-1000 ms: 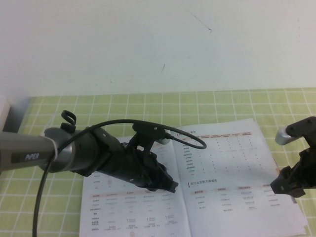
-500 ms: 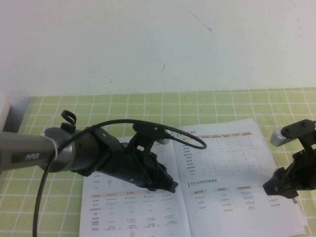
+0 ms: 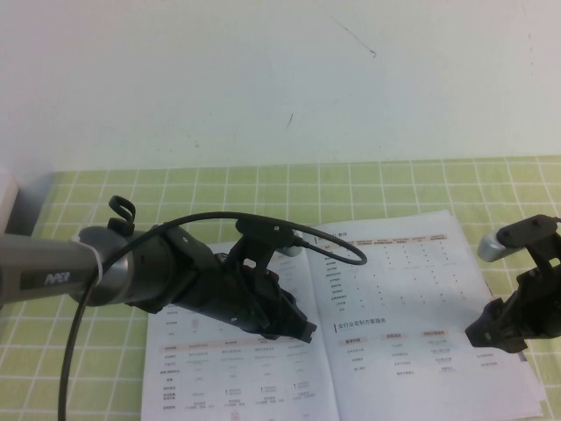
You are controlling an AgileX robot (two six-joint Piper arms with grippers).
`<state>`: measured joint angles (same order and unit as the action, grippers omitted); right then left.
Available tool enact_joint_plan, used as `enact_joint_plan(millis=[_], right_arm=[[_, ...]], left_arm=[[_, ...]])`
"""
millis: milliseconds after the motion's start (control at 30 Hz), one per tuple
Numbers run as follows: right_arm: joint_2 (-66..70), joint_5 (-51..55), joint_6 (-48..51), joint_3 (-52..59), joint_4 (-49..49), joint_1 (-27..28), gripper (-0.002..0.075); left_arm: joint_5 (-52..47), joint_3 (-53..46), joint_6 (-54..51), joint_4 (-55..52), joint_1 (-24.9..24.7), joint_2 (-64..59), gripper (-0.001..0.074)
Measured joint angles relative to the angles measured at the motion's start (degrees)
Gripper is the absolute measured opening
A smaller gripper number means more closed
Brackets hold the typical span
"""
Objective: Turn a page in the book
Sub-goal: Open the closed book
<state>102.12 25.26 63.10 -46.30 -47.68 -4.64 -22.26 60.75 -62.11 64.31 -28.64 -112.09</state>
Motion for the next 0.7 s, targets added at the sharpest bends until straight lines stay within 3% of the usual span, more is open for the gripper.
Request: enact_joint_plan(millis=[700], right_arm=[[0.0,-0.2,-1.1,-0.1,0.0,0.0,0.0461]], left_arm=[[-0.1,0.0,0.0,0.0,0.0,0.0,-0.0004]])
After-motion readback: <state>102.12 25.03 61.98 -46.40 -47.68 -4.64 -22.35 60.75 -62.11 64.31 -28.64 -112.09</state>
